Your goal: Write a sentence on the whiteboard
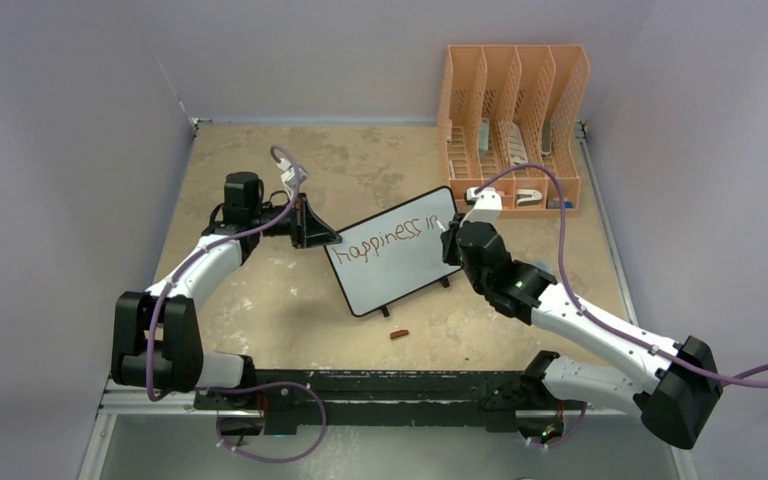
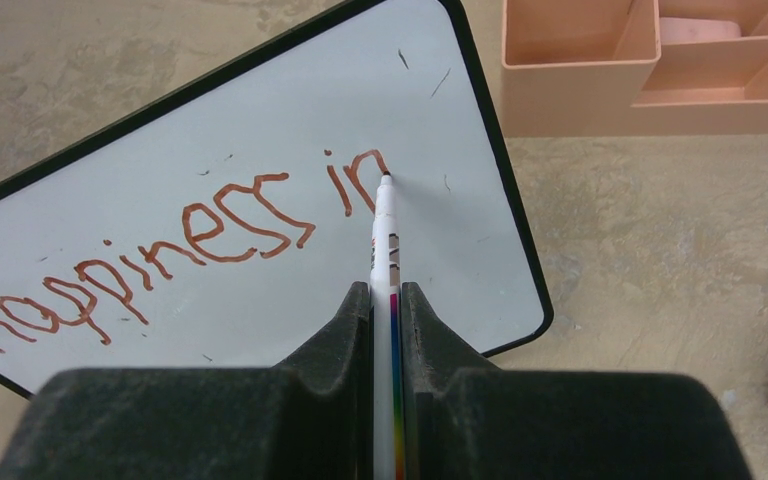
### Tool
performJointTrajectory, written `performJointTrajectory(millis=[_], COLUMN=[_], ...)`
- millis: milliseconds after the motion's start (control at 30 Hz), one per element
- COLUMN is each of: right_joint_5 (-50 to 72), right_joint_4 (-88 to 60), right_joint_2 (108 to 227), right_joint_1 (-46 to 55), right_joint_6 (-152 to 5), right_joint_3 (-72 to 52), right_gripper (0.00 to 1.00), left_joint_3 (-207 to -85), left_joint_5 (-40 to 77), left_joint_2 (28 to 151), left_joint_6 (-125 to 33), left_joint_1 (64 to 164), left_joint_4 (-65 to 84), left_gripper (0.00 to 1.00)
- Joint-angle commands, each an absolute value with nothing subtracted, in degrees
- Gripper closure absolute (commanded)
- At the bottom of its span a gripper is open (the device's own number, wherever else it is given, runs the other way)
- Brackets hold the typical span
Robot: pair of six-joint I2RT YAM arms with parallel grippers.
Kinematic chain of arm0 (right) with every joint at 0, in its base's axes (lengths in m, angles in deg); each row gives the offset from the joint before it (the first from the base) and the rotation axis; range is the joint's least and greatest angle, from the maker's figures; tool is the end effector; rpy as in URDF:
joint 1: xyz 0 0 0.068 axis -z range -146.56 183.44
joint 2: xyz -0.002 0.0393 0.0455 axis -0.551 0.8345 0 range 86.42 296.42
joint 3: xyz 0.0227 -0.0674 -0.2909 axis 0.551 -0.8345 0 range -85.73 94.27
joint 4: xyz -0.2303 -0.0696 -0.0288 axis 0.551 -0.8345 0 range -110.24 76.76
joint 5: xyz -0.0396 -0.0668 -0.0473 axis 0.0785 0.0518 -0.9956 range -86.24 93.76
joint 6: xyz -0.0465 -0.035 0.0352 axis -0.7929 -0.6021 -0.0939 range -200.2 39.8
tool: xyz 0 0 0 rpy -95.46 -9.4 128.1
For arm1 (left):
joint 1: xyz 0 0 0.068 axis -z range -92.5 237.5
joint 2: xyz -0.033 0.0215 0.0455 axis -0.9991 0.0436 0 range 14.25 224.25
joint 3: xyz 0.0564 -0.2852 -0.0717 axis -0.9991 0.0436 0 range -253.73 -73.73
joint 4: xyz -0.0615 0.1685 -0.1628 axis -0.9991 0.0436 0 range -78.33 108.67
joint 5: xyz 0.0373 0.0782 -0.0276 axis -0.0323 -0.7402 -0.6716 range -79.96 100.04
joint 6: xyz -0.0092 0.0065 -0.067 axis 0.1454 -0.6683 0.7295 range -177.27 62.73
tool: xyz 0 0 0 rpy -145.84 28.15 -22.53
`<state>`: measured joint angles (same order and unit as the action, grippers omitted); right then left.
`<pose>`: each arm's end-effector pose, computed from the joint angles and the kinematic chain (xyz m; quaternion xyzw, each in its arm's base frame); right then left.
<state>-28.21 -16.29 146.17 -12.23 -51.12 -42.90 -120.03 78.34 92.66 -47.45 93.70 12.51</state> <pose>0.1733 0.1361 0.3163 0.0428 0.8019 0.1556 0.5753 0.2555 -0.0787 0.2794 0.2449 0.7353 -0.5434 0.3226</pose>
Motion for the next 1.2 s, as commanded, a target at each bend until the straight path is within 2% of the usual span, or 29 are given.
performJointTrajectory(millis=[0, 800, 1167], right_joint_5=[-28.0, -29.8, -24.0], right_joint_4=[-18.2, -19.5, -14.2], right_joint_2=[145.9, 141.9, 135.3], right_joint_1=[-11.9, -11.9, -13.0], right_joint_6=[-49.5, -48.9, -53.0], right_joint_3=[-42.0, -41.8, -44.4], right_gripper=[1.00, 1.00, 1.00], left_joint_3=[-120.1, -120.4, -120.8], left_joint_5=[76.5, 76.0, 74.7], left_joint_2=[93.7, 93.4, 93.4], left_joint_6=[-50.1, -50.1, -50.1], left_joint_1=[94.8, 94.8, 94.8], left_joint_4=[15.0, 14.9, 15.6], left_gripper=[1.00, 1.00, 1.00])
